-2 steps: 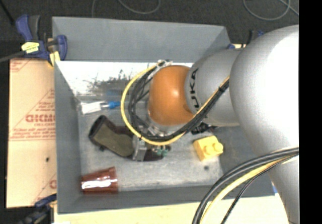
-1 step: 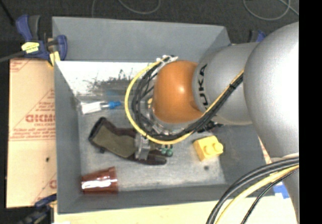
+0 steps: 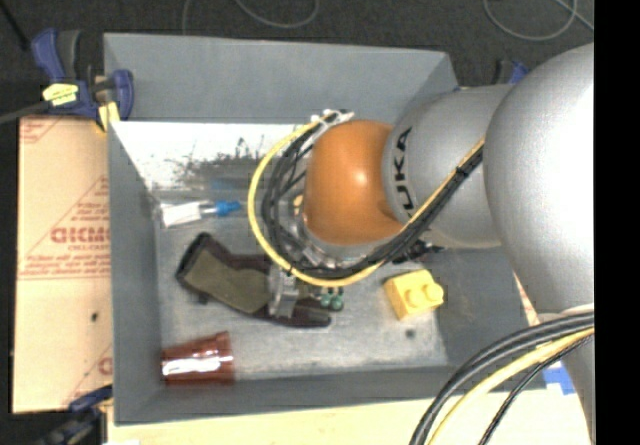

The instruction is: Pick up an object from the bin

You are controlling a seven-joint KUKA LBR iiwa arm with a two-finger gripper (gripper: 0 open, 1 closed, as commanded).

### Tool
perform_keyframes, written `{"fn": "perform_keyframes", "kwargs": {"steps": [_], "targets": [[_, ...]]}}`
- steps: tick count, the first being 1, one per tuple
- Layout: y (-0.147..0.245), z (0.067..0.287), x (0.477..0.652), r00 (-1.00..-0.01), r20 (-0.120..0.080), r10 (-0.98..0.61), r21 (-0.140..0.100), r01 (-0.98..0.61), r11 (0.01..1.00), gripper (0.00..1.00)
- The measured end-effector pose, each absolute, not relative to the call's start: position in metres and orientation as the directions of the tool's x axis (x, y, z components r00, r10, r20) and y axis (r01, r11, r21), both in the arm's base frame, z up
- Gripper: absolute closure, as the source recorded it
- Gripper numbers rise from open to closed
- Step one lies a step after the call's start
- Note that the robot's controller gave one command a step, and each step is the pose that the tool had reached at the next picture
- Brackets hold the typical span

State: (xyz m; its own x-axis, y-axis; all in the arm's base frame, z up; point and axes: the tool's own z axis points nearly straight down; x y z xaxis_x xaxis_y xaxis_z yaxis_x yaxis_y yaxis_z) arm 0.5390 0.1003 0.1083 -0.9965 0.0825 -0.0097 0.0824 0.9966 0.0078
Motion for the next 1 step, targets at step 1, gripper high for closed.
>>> {"fn": "perform_keyframes", "kwargs": {"steps": [1], "targets": [[0.1060, 0.1140, 0.5326, -0.990, -0.007, 0.137, 0.006, 0.137, 0.991, 1.00]]}}
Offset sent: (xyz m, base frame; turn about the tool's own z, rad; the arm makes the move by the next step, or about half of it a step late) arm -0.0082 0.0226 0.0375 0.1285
